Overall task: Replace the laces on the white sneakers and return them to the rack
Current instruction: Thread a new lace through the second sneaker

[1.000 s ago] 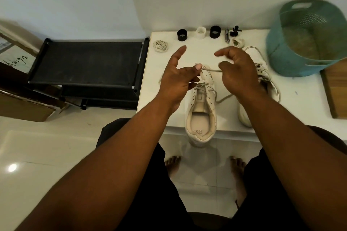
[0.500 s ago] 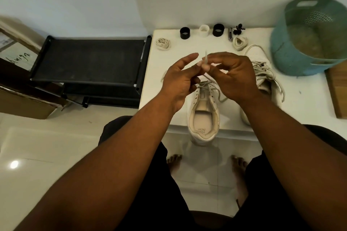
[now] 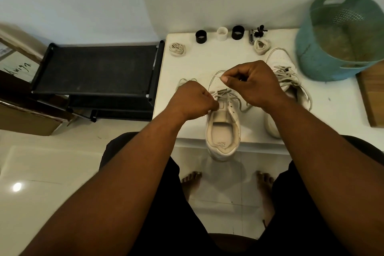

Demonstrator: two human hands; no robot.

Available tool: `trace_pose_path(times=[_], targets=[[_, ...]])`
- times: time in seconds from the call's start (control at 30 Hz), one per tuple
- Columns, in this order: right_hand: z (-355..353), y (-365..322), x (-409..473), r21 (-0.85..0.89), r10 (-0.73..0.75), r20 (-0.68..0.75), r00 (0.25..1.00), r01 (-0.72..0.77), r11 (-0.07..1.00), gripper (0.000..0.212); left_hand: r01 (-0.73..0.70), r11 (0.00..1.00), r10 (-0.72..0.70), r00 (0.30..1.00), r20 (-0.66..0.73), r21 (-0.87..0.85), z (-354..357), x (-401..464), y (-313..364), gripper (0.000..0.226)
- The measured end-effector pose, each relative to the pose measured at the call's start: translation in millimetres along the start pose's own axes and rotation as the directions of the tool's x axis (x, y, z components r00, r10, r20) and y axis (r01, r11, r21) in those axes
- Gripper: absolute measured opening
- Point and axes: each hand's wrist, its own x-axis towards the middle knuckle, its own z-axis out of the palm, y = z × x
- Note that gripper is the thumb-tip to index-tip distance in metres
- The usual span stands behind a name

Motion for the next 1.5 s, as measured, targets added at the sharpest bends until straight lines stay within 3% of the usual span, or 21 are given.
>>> trace_pose_path(times=[0.23, 0.33, 0.53, 1.03, 1.17, 1.23, 1.3, 1.37, 1.43, 1.47, 1.5], targets=[[1.7, -1.2, -0.8, -0.160, 0.040, 0.173, 0.984, -0.012, 0.987, 0.004, 0.164, 0.949, -0.156, 0.987, 0.050, -0.269, 0.4, 4.1, -5.4, 0.023], [3.7, 1.1, -1.8, -0.215, 0.087, 0.274, 0.958, -0.027, 0.976, 0.008, 0.200, 0.909, -0.182, 0.980, 0.083, -0.367, -0.6, 4.8, -11.0, 0.017], [5.7, 4.8, -3.6, -0.240, 0.100, 0.338, 0.936, -0.016, 0.971, 0.010, 0.261, 0.817, -0.212, 0.965, 0.153, -0.514, -3.7, 1.7, -15.8, 0.013], [15.6, 9.8, -2.9, -0.262, 0.092, 0.345, 0.934, 0.002, 0.965, 0.008, 0.211, 0.829, -0.142, 0.975, 0.170, -0.517, -5.1, 2.5, -20.6, 0.013], [8.9, 7.1, -3.5, -0.253, 0.070, 0.358, 0.931, 0.025, 0.967, 0.001, 0.116, 0.939, -0.078, 0.989, 0.129, -0.322, -2.2, 3.1, -23.6, 0.009], [0.2, 6.5, -3.3, -0.203, 0.053, 0.352, 0.935, 0.021, 0.979, 0.022, 0.068, 0.936, -0.051, 0.997, 0.059, -0.346, -3.5, 4.4, -22.4, 0.002], [-8.3, 6.3, -4.1, -0.226, 0.074, 0.365, 0.928, 0.011, 0.974, 0.062, 0.036, 0.831, -0.034, 0.999, 0.015, -0.555, -6.2, 6.9, -20.6, 0.006], [-10.8, 6.1, -5.2, -0.293, 0.116, 0.399, 0.910, 0.007, 0.956, 0.093, 0.036, 0.580, -0.017, 0.999, 0.031, -0.814, -9.9, 5.3, -16.0, 0.011], [-8.9, 7.4, -5.3, -0.310, 0.124, 0.409, 0.904, 0.010, 0.951, 0.107, 0.015, 0.339, 0.018, 1.000, 0.022, -0.941, -12.5, 2.0, -12.5, 0.017], [-8.0, 8.4, -4.9, -0.311, 0.123, 0.406, 0.905, 0.011, 0.950, 0.110, -0.019, 0.331, 0.016, 1.000, -0.014, -0.944, -13.6, 0.9, -11.6, 0.017], [-8.1, 9.1, -4.4, -0.313, 0.124, 0.403, 0.907, 0.010, 0.950, 0.112, -0.068, 0.420, 0.013, 0.998, -0.069, -0.905, -14.6, 1.6, -12.1, 0.016]])
